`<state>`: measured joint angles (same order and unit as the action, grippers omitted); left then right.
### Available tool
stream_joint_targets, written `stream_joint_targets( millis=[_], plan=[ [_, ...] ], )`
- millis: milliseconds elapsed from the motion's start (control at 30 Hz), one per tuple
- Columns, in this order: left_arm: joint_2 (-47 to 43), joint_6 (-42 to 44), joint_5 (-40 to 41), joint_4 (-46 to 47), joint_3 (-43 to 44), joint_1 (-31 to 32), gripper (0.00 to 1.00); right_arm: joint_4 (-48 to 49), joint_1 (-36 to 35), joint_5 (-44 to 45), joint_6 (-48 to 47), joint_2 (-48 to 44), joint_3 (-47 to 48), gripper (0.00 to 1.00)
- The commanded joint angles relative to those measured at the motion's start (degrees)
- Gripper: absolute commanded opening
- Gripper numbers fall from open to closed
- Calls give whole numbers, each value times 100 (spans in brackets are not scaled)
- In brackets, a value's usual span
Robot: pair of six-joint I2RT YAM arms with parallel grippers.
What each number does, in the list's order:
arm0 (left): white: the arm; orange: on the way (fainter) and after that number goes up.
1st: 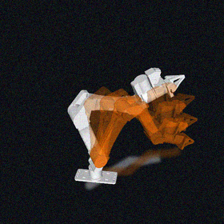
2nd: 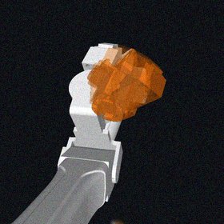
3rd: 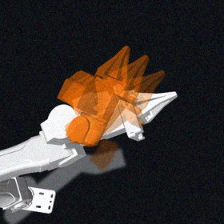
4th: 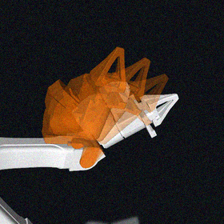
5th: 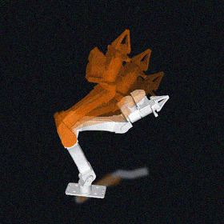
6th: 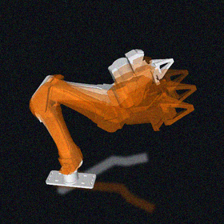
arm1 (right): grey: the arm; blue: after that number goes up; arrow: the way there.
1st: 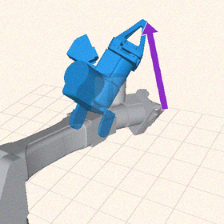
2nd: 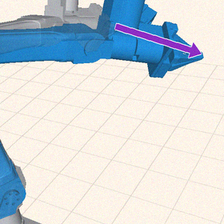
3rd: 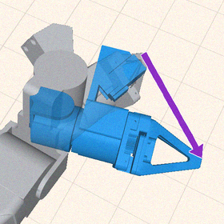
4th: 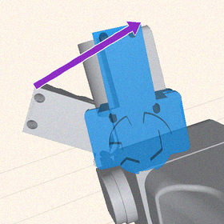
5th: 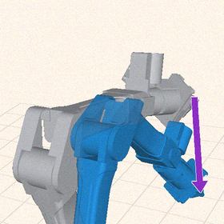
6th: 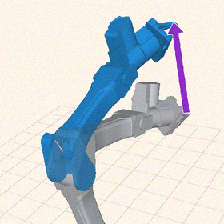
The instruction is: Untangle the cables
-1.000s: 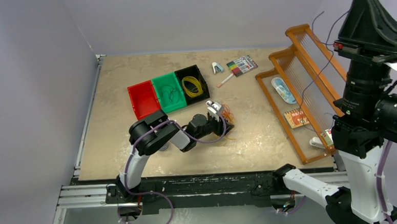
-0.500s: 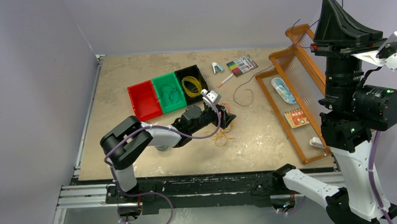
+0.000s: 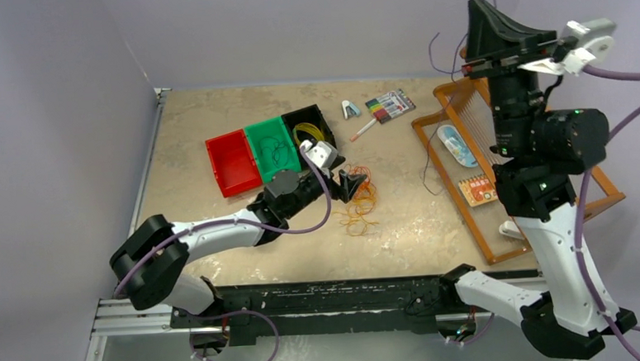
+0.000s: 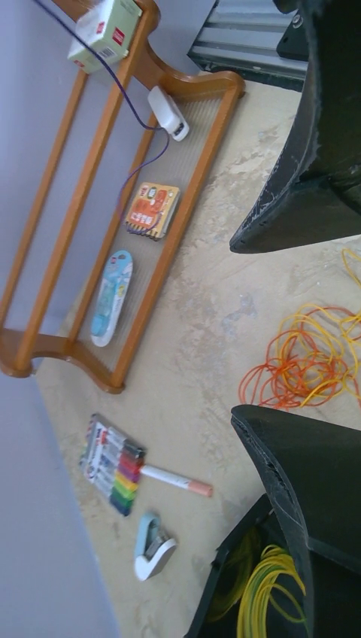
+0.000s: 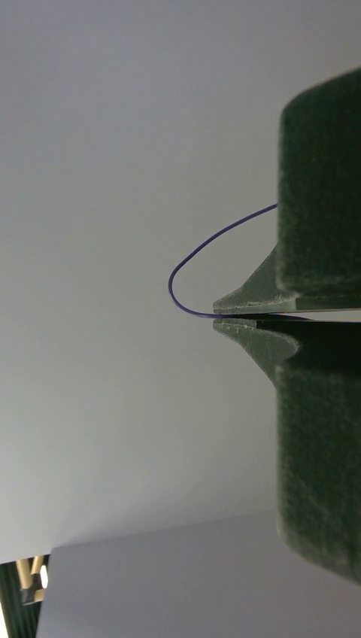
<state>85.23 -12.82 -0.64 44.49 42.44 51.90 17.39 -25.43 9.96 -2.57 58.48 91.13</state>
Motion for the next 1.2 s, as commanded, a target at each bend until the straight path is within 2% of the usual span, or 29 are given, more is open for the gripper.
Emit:
stream_joint_targets(
  millis=[0,333,633,933,1167],
  plan=[
    [-506,437,76,-95,183,22,74,21,18,-186,184,88,-32,0],
    [-824,505,-531,-73,737,21,75,-121,12,-330,428,74,-274,0],
    [-436,1045,-348,136,1204,17,76,-59,20,-544,640,242,-279,0],
    [37,1837,-8,-158,1718,21,71,-78,13,-840,865,326,-279,0],
    [371,1662,-276,-110,1988,21,66,-93,14,-916,951,304,-333,0]
  ],
)
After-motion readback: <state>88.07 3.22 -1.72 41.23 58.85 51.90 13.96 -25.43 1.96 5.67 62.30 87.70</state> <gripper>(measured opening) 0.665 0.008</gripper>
